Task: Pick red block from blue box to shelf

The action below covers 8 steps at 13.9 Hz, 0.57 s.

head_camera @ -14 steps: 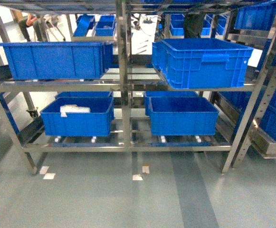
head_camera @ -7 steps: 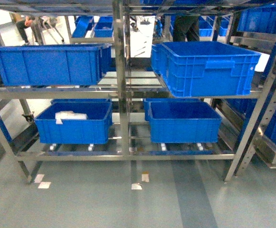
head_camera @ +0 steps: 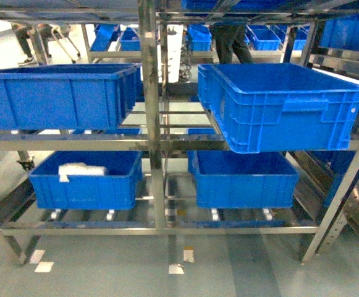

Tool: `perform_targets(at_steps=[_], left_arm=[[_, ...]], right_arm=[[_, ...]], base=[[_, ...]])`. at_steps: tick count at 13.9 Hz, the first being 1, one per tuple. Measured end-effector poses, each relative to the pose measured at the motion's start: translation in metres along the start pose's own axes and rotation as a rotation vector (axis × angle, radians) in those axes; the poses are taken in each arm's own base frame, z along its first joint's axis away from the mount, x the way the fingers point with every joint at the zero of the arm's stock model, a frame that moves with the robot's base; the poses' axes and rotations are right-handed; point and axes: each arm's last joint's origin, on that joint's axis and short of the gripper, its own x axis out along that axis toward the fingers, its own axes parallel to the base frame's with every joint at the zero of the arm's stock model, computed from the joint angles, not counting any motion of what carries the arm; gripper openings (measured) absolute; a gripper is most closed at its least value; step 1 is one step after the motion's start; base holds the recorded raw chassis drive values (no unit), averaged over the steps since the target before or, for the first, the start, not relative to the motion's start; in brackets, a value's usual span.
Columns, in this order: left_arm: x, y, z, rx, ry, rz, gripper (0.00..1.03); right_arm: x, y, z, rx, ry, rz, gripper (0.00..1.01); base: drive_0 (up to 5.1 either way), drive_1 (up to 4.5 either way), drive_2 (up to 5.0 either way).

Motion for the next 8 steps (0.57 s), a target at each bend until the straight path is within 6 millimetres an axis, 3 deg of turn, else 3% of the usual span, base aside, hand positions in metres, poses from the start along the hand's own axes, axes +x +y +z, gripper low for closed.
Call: perform_targets(at_steps=[3,8], left_arm=[[0.0,0.0,-0.0003,0.0,0.003,0.002,0.98],[0.0,0.0,-0.0001,0.0,0.001,-0.002,0.98]], right_arm=[[0.0,0.0,-0.0001,0.0,0.001,0.0,0.26],[0.0,0.0,0.0001,0.0,-0.001,0.0,0.26]], base=[[3.4,1.53,-4.9],[0.1,4.27,-4.0]])
